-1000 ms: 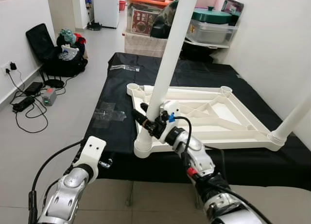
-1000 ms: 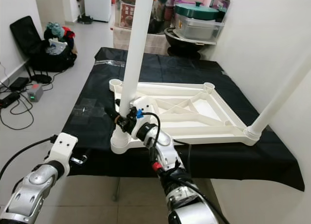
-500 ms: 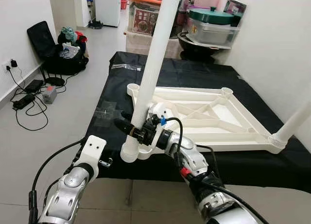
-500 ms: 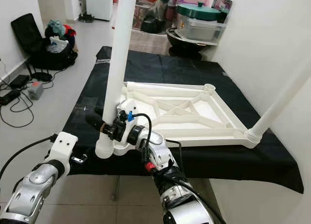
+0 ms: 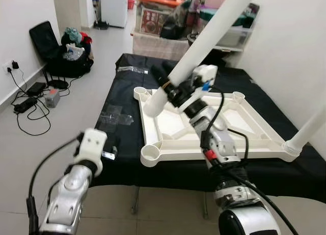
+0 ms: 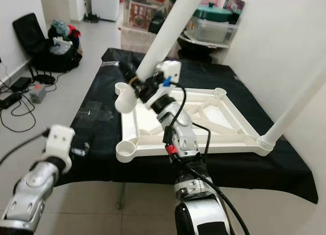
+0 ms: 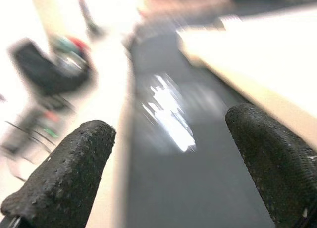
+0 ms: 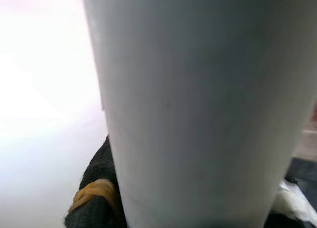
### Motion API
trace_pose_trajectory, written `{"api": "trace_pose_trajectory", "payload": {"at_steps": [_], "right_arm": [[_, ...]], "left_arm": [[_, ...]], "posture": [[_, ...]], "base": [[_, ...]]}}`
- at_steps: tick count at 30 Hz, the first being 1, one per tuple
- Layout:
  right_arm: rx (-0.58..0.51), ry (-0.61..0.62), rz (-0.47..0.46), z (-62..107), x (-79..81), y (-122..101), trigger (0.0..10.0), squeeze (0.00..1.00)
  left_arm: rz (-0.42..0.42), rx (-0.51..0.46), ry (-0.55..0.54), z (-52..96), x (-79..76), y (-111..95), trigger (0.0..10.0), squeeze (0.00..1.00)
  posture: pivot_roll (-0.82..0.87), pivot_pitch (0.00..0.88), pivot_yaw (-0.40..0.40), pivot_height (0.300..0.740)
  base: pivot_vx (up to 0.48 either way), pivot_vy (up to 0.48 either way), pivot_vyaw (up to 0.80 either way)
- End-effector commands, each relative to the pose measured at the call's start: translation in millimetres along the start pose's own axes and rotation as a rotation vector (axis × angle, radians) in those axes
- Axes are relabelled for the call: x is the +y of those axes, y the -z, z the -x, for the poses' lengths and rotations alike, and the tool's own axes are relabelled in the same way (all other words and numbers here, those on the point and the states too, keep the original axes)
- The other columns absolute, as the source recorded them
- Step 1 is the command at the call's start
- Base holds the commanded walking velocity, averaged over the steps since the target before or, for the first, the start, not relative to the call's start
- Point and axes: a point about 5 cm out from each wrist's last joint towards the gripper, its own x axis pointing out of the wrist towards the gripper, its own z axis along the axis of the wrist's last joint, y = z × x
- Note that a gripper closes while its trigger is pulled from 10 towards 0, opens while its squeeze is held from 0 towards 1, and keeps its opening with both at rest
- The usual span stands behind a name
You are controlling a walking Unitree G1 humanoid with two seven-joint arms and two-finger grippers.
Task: Building children table
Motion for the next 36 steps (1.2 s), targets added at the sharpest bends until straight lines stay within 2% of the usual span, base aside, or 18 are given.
{"api": "trace_pose_trajectory", "payload": {"at_steps": [1,4,7,10,13,15,16,19,30,36], "right_arm": [[-0.064,0.065,0.023,2.6,-9.0,-13.7,0.0,0.00],[-0.074,0.078,0.031,3.2,-9.9,-15.3,0.0,0.00],[-0.097,0.133,0.072,6.2,-13.2,-19.1,0.0,0.00],[-0.122,0.210,0.119,11.2,-17.7,-26.4,0.0,0.00],[-0.131,0.236,0.138,12.9,-19.8,-29.4,0.0,0.00],[-0.155,0.328,0.202,18.7,-29.0,-38.0,0.0,0.00],[-0.155,0.328,0.202,18.7,-29.0,-38.0,0.0,0.00],[-0.162,0.465,0.263,27.9,-43.7,-42.3,0.0,0.00],[-0.127,0.423,0.255,27.3,-32.8,-32.7,0.0,0.00],[-0.094,0.350,0.224,24.7,-25.8,-26.0,0.0,0.00]], "left_arm": [[0.004,-0.127,-0.058,-3.4,9.6,-25.0,10.0,0.00],[0.010,-0.163,-0.056,-4.7,10.4,-32.9,10.0,0.00],[0.042,-0.220,0.001,-5.7,4.3,-44.6,10.0,0.00],[0.051,-0.214,0.032,-3.0,-2.2,-40.7,10.0,0.00],[0.052,-0.212,0.037,-2.2,-3.2,-39.7,10.0,0.00],[0.056,-0.215,0.037,-1.6,-4.1,-39.2,10.0,0.00],[0.056,-0.215,0.037,-1.6,-4.1,-39.2,10.0,0.00],[0.063,-0.219,0.029,-2.3,-4.4,-39.5,10.0,0.00],[0.080,-0.217,0.037,-3.1,-5.4,-38.8,10.0,0.00],[0.081,-0.210,0.049,-1.4,-9.4,-35.4,10.0,0.00]], "posture": [[0.16,0.000,-0.152,0.740],[0.16,0.000,-0.152,0.740],[0.15,0.000,-0.142,0.740],[0.15,0.000,-0.137,0.740],[0.15,0.000,-0.137,0.740],[0.14,0.000,-0.136,0.740],[0.14,0.000,-0.136,0.740],[0.14,0.000,-0.136,0.740],[0.14,0.000,-0.132,0.740],[0.14,0.000,-0.135,0.740]], "base": [[0.000,0.000,0.00],[0.000,0.000,0.00],[0.000,0.000,0.00],[0.000,0.000,0.00],[0.000,0.000,0.00],[0.000,0.000,0.00],[0.000,0.000,0.00],[0.285,0.000,0.00],[0.434,0.000,0.00],[0.470,0.000,0.00]]}}
